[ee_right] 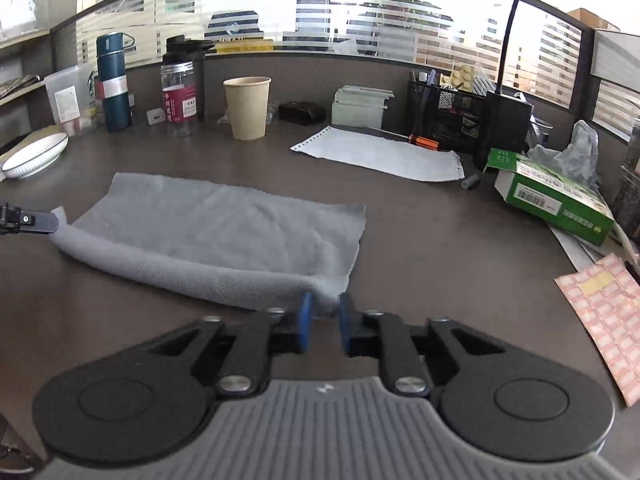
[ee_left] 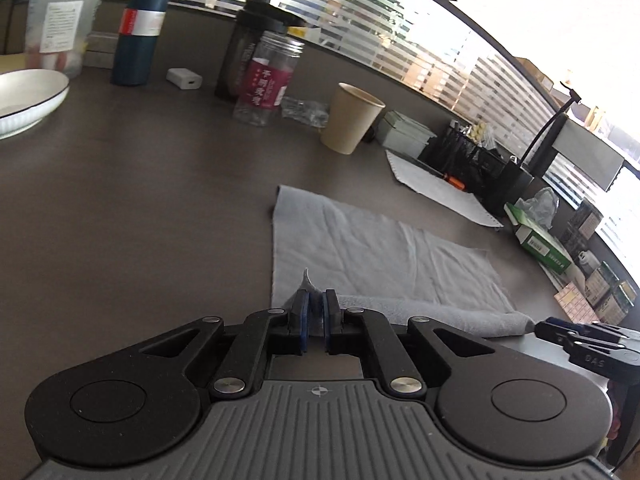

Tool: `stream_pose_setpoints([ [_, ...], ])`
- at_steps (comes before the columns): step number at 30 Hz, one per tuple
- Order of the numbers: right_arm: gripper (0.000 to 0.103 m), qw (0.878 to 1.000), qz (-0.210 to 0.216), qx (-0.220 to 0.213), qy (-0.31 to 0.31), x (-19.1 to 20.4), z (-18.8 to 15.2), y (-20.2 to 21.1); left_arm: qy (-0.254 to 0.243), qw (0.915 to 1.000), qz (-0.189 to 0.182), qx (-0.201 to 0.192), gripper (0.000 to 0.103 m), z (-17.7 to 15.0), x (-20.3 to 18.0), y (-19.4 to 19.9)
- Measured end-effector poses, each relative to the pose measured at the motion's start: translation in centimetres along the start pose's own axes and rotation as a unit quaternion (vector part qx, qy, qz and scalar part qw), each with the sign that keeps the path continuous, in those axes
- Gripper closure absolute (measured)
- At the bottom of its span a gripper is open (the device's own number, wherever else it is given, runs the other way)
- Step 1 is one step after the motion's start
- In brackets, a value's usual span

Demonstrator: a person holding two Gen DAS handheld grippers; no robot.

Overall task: Fold towel
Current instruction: 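Stretch the towel between both grippers and lay it flat on the desk, then open both grippers and release the flattened towel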

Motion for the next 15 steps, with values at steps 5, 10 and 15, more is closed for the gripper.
stream_pose_setpoints([
  [5, 0.062, 1.000, -0.014, -0.023, 0.010, -0.5, 0.1, 1.9, -0.002, 0.9996, 0.020, -0.019, 0.094, 0.6, 0.7, 1.8],
  [10, 0.062, 0.999, -0.008, -0.044, -0.003, -0.1, 1.4, 1.5, -0.013, 0.9987, 0.020, -0.046, 0.089, 2.4, 0.0, 2.5],
  [15, 0.062, 1.000, 0.012, -0.025, 0.000, 2.2, 1.3, -0.8, -0.036, 0.9988, 0.015, -0.028, 0.088, 2.8, -1.6, -0.4],
])
Point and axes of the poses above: each gripper's, at about its wrist camera, not at the fingertips, and y roughly against the way its jaws point, x to its left, z to its top, the point moved 7 cm from there along -y, roughly the way its jaws point, and after that the axes turned 10 degrees about -y, right-handed, at the moved point
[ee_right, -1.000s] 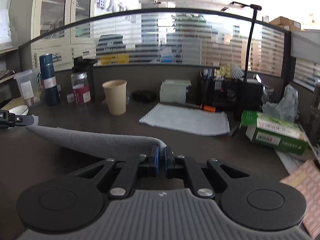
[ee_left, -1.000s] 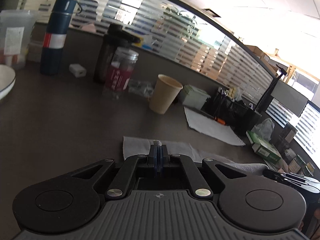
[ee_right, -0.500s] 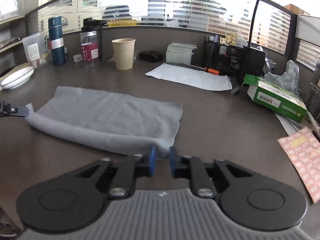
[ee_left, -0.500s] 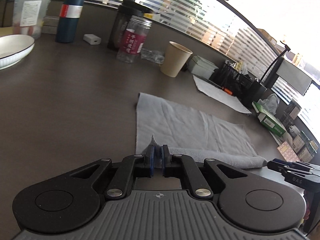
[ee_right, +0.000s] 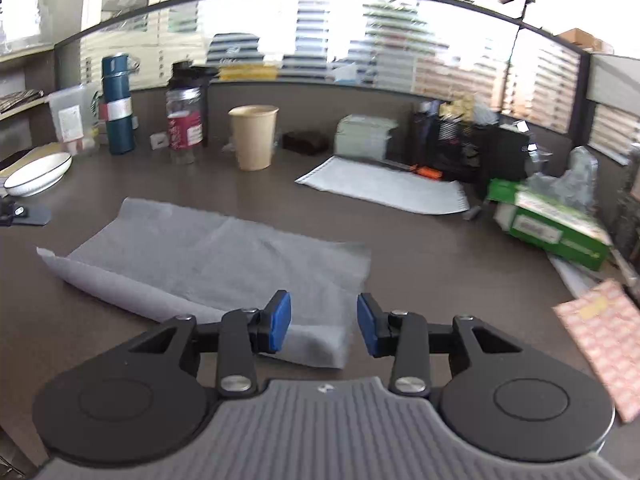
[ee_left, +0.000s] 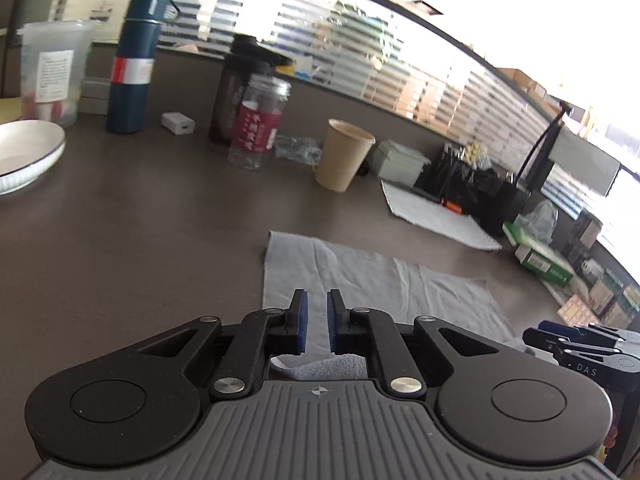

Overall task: Fold towel
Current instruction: 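Open both grippers and release the flattened towel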

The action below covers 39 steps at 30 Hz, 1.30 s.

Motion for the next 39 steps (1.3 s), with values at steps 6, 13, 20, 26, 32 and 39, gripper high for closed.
stream_pose_setpoints([
  [6, 0.069, 1.000, 0.004, 0.029, -0.004, 0.4, -1.2, -1.4, -0.008, 0.9988, 0.004, 0.049, 0.088, -2.5, -0.1, -2.6],
  [13, 0.098, 0.999, 0.005, 0.035, -0.007, 0.4, -1.7, -1.3, -0.004, 0.9989, 0.004, 0.047, 0.087, -3.4, 0.4, -1.4],
  [20, 0.099, 1.000, 0.017, 0.009, 0.012, 1.0, -1.2, 0.7, -0.012, 0.9988, 0.005, 0.048, 0.085, -3.5, 0.3, -1.3],
  [26, 0.099, 0.999, 0.026, 0.003, 0.032, 0.8, -1.8, 3.2, -0.014, 0.9988, 0.006, 0.047, 0.085, -3.6, 0.2, -1.2],
  [32, 0.093, 0.999, 0.013, 0.019, 0.025, 0.0, -3.3, 4.7, -0.019, 0.9993, -0.002, 0.031, 0.083, -3.1, -0.3, -0.4],
  [39, 0.092, 1.000, 0.005, -0.004, 0.002, 1.2, -1.8, 2.9, -0.031, 0.9985, -0.025, 0.039, 0.078, -3.5, -2.1, -1.5],
])
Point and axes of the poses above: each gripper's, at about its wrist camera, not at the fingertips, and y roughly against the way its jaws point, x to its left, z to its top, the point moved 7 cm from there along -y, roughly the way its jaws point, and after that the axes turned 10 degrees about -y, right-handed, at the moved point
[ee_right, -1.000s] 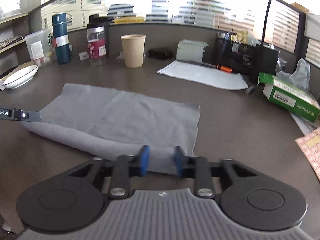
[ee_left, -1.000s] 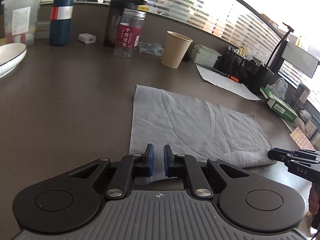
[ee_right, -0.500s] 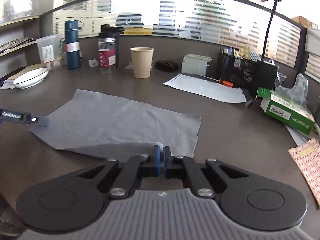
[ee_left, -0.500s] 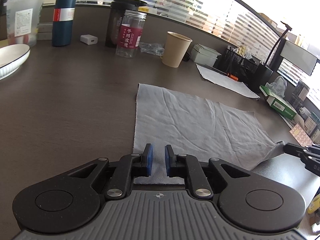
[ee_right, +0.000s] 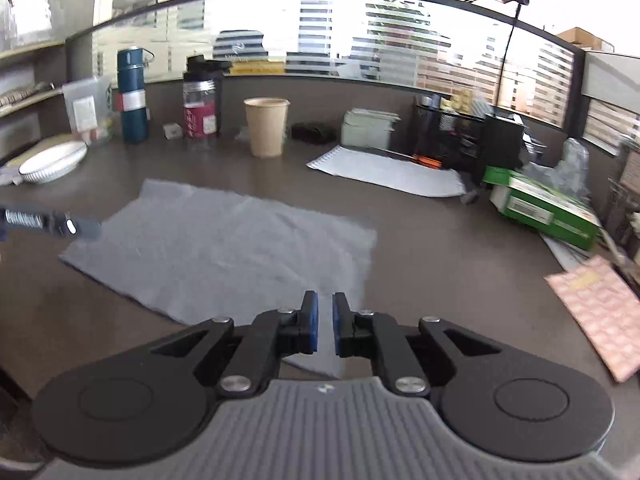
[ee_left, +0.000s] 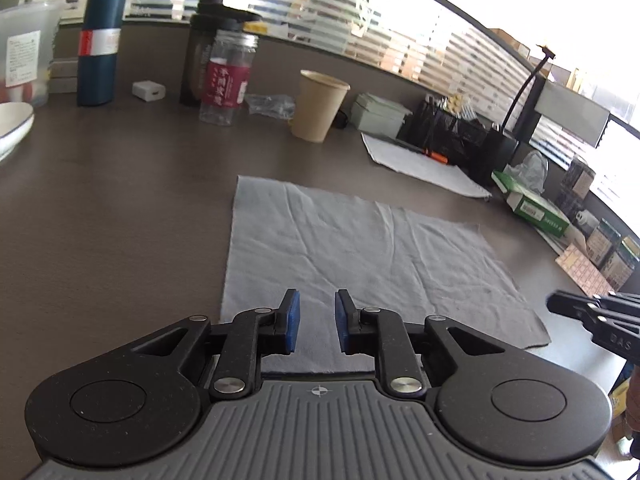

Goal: Fold towel

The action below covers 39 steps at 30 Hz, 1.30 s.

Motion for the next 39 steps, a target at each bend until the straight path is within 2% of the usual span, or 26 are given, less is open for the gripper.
stream_pose_setpoints([
  [6, 0.092, 0.999, 0.011, 0.035, 0.012, 1.6, -1.1, -2.9, -0.020, 0.9996, -0.004, 0.021, 0.078, -1.0, -0.8, 0.6],
  [15, 0.091, 0.997, 0.020, 0.056, 0.045, 0.5, -2.6, -0.3, -0.060, 0.9968, -0.017, 0.050, 0.077, -2.4, -2.7, 2.4],
  [17, 0.091, 0.997, 0.018, 0.058, 0.045, 0.4, -2.7, -0.1, -0.060, 0.9973, -0.021, 0.037, 0.072, -2.0, -2.8, 2.9],
  [18, 0.091, 0.997, 0.016, 0.055, 0.043, 0.3, -2.6, 0.0, -0.058, 0.9977, -0.022, 0.025, 0.064, -1.7, -2.7, 3.1],
  [19, 0.091, 0.998, 0.016, 0.046, 0.039, 0.3, -2.3, 0.2, -0.054, 0.9982, -0.023, 0.015, 0.060, -1.3, -2.6, 3.3],
  [21, 0.091, 0.999, 0.016, 0.029, 0.029, 0.2, -1.7, 0.2, -0.036, 0.9992, -0.011, -0.017, 0.054, 0.3, -1.8, 3.4],
  [25, 0.091, 1.000, 0.005, 0.020, 0.003, -0.2, -0.9, -1.0, -0.021, 0.9991, 0.011, -0.037, 0.054, 2.6, -0.5, 1.5],
  [31, 0.091, 0.999, 0.000, 0.030, -0.017, -0.7, -1.2, -2.5, 0.025, 0.9995, 0.014, -0.015, 0.055, 3.2, 1.1, -3.3],
  [33, 0.091, 0.999, 0.001, 0.032, -0.019, -1.0, -1.4, -2.7, 0.016, 0.9995, 0.027, -0.004, 0.056, 2.9, 1.2, -4.1],
  [39, 0.088, 0.999, -0.014, 0.036, -0.020, -2.1, -0.9, -2.7, -0.018, 0.9981, 0.059, 0.005, 0.056, 2.1, 1.2, -3.1],
])
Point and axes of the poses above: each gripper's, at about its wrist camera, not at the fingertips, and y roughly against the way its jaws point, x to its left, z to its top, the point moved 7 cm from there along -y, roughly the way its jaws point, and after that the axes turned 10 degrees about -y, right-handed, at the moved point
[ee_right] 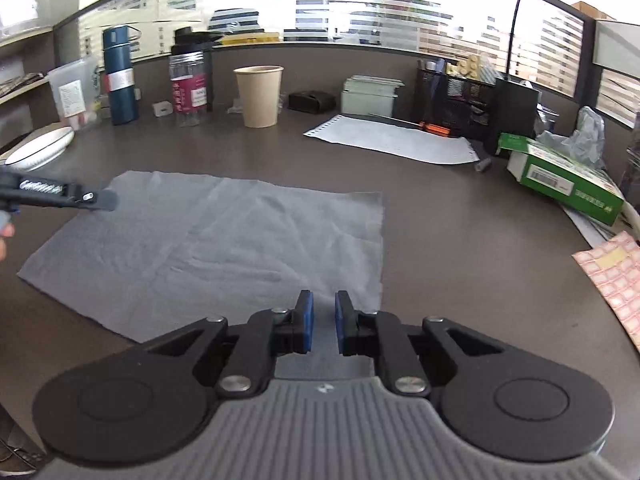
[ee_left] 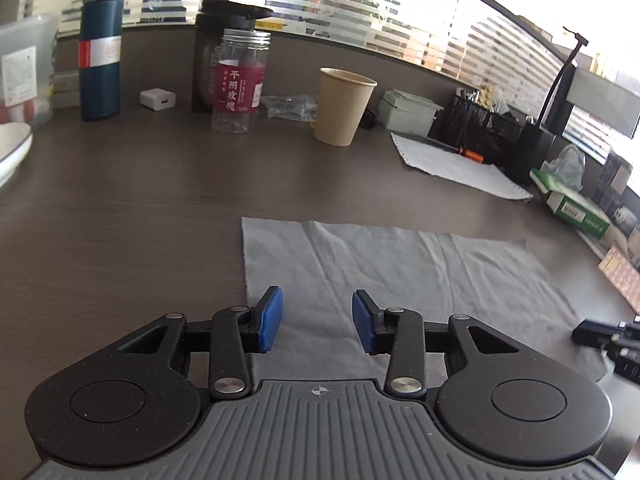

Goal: Fold towel

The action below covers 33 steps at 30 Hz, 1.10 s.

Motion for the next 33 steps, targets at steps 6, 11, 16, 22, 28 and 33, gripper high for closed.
stream_pose_setpoints([
  [6, 0.088, 1.000, 0.020, -0.006, 0.005, 1.5, 1.8, -1.7, 0.007, 0.9996, 0.008, -0.026, 0.056, 0.7, 0.3, 1.2],
  [11, 0.088, 0.998, 0.053, -0.003, 0.015, 4.2, 3.7, -5.0, 0.009, 0.9993, -0.023, -0.026, 0.056, 2.4, -0.6, -1.0],
  [16, 0.088, 0.998, 0.053, 0.012, 0.006, 4.0, 4.9, -7.8, 0.014, 0.9997, -0.019, -0.009, 0.057, 2.3, -0.2, -2.8],
  [22, 0.088, 0.999, 0.030, 0.008, -0.017, 1.2, 5.4, -8.2, 0.022, 0.9996, -0.014, -0.011, 0.057, 2.1, 0.8, -2.7],
  [28, 0.087, 0.999, 0.016, 0.004, -0.033, -0.9, 5.7, -8.1, 0.020, 0.9996, 0.006, -0.016, 0.056, 2.0, 1.3, -2.2],
  [33, 0.080, 0.998, 0.015, -0.024, -0.050, -2.6, 6.5, -6.3, 0.018, 0.9991, 0.025, -0.030, 0.055, 2.3, 1.7, -0.7],
])
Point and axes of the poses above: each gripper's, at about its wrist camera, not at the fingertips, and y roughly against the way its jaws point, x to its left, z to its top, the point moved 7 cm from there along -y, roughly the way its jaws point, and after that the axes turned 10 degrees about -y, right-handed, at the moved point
